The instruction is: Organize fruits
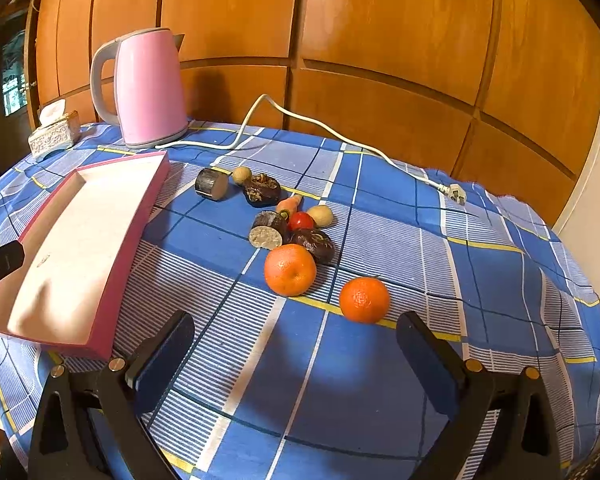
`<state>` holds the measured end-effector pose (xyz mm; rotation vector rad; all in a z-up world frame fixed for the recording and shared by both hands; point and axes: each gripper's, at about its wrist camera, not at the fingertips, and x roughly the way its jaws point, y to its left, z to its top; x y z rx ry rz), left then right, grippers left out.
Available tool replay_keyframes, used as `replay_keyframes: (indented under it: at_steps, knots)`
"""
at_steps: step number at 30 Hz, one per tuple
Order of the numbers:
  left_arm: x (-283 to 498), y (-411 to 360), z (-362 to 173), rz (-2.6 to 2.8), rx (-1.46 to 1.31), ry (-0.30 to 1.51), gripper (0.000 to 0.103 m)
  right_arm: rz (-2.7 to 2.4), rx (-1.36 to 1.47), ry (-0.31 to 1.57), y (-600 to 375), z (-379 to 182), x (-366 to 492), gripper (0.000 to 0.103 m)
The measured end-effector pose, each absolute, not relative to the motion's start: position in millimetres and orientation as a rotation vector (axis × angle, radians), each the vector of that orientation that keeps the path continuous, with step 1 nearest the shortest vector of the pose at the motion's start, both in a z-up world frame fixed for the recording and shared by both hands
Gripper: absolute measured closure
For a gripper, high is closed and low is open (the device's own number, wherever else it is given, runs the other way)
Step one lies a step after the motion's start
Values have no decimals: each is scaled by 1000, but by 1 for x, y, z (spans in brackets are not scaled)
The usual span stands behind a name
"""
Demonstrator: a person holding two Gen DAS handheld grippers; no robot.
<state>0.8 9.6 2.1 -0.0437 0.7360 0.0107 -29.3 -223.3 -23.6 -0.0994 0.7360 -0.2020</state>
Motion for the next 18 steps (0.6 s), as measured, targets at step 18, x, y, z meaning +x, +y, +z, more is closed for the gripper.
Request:
replay_keyframes:
  at_steps: [18]
  knots:
    - [-2, 13, 2, 8, -49, 737, 0, -200, -100, 727, -222, -23, -31, 1]
